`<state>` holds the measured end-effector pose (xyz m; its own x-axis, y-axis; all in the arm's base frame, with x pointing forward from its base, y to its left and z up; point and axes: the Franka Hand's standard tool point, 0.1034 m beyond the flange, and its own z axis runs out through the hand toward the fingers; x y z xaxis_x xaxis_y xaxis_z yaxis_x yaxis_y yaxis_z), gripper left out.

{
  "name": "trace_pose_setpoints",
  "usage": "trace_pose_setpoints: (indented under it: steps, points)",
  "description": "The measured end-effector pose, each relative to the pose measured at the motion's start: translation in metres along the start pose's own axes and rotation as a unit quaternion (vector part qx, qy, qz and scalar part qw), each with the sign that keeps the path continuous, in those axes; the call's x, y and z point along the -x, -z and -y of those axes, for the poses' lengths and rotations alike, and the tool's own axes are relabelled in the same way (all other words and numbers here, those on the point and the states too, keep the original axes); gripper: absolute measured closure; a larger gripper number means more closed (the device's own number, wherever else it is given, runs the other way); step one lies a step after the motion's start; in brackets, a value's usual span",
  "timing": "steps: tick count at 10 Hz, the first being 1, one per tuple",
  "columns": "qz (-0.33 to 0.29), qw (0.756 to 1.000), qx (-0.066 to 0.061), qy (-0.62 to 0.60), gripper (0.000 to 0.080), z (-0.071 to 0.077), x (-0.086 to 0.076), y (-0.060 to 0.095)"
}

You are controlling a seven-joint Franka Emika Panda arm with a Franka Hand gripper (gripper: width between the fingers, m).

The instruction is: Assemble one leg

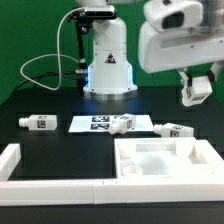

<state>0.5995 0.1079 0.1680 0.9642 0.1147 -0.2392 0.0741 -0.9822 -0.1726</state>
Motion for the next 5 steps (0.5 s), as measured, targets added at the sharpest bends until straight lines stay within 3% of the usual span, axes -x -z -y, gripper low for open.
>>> trace_pose_setpoints:
  steps: [1,2,5]
  points:
    - [-0.039,0.999,0.005,0.009,0.0515,0.0,-0.014,0.014]
    - [-0.068,0.998,0.01,0.016,0.0515,0.008,-0.016,0.023]
    - [-0.183,0.983,0.021,0.016,0.0515,0.0,-0.025,0.018]
